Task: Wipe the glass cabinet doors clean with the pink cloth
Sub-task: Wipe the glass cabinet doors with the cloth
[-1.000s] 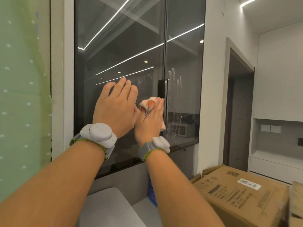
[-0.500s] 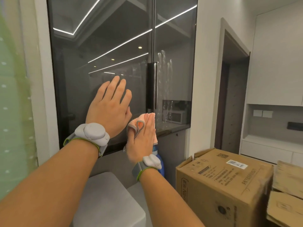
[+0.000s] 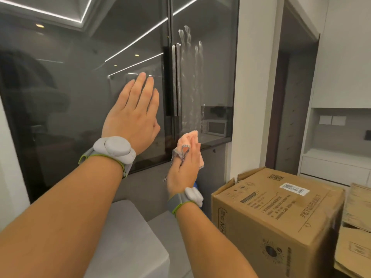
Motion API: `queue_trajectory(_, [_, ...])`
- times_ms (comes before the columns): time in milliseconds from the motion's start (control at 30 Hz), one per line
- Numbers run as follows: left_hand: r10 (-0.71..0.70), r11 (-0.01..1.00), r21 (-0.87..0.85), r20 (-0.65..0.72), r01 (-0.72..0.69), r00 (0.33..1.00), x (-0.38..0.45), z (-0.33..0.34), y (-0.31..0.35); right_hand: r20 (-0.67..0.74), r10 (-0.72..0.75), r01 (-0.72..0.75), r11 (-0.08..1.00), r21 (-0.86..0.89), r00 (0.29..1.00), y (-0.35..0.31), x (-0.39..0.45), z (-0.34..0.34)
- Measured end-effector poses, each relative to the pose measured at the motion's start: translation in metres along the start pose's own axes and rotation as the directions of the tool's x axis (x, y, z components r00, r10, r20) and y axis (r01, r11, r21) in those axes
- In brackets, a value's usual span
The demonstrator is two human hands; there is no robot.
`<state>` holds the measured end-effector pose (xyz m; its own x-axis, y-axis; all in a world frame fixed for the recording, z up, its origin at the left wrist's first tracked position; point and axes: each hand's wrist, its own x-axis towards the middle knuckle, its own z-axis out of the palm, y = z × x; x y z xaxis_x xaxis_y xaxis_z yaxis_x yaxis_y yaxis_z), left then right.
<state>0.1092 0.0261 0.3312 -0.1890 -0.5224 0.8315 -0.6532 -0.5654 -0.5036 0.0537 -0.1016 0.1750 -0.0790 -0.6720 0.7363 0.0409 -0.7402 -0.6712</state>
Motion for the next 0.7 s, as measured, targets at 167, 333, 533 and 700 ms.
queue_trajectory(167, [0.008, 0.999, 0.041, -0.014, -0.007, 1.0, -0.001, 0.006, 0.002, -0.056, 0.199, -0.192, 0.974, 0.117, 0.978, 0.015, 0.048, -0.009])
queue_trajectory(333, [0.018, 0.998, 0.053, -0.025, -0.017, 1.0, -0.001, 0.009, 0.003, -0.14, 0.266, -0.268, 0.963, 0.006, 0.954, -0.002, 0.104, -0.01])
queue_trajectory(533, [0.03, 0.998, 0.052, -0.035, -0.028, 0.999, 0.0, 0.012, 0.004, 0.12, -0.169, 0.175, 0.984, -0.038, 0.978, 0.0, 0.07, -0.002])
queue_trajectory(700, [0.027, 0.999, 0.037, -0.034, -0.026, 0.999, 0.0, 0.01, 0.003, 0.041, 0.129, -0.126, 0.99, -0.07, 0.991, 0.015, 0.067, -0.006])
